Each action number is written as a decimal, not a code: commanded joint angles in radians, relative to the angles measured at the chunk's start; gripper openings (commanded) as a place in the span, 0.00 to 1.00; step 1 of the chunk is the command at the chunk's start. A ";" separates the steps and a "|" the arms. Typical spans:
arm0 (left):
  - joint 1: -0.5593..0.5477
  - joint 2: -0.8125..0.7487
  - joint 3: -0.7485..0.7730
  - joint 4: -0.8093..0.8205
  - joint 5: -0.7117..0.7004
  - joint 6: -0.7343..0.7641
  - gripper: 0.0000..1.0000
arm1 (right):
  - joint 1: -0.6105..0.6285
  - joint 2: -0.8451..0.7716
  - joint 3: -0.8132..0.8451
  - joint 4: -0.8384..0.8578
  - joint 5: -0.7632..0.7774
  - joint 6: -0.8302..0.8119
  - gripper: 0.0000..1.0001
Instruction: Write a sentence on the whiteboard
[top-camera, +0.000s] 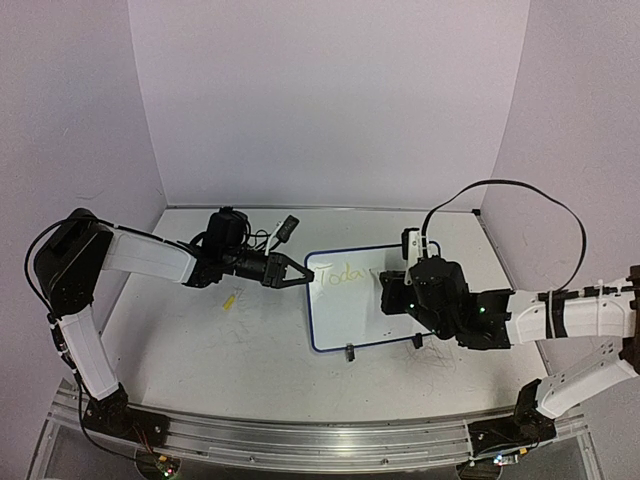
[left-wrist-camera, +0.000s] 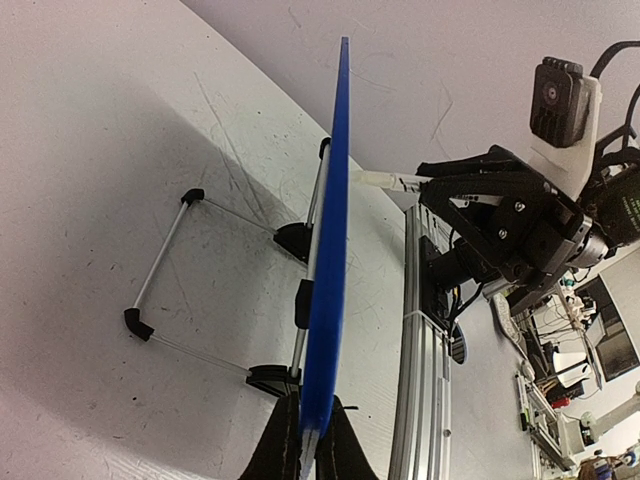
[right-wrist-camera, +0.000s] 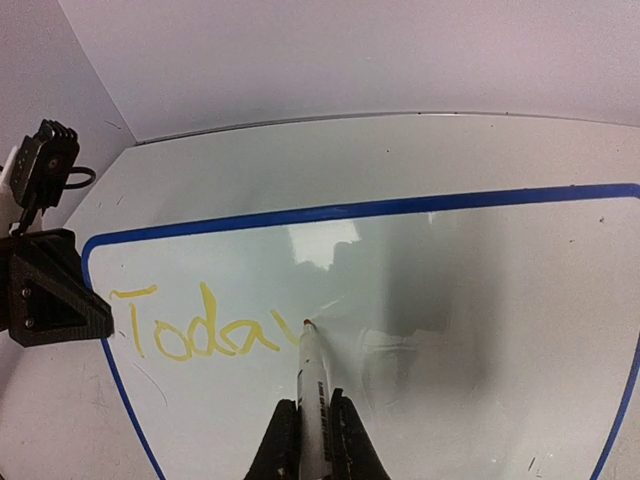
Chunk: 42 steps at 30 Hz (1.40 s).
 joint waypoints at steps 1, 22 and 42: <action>-0.009 -0.039 -0.004 -0.002 0.033 -0.027 0.00 | -0.011 0.018 0.056 0.013 0.039 -0.032 0.00; -0.009 -0.036 -0.002 -0.002 0.033 -0.026 0.00 | 0.014 -0.023 -0.035 -0.066 -0.020 0.031 0.00; -0.009 -0.044 -0.004 -0.002 0.032 -0.024 0.00 | 0.056 0.064 0.048 -0.024 -0.028 0.027 0.00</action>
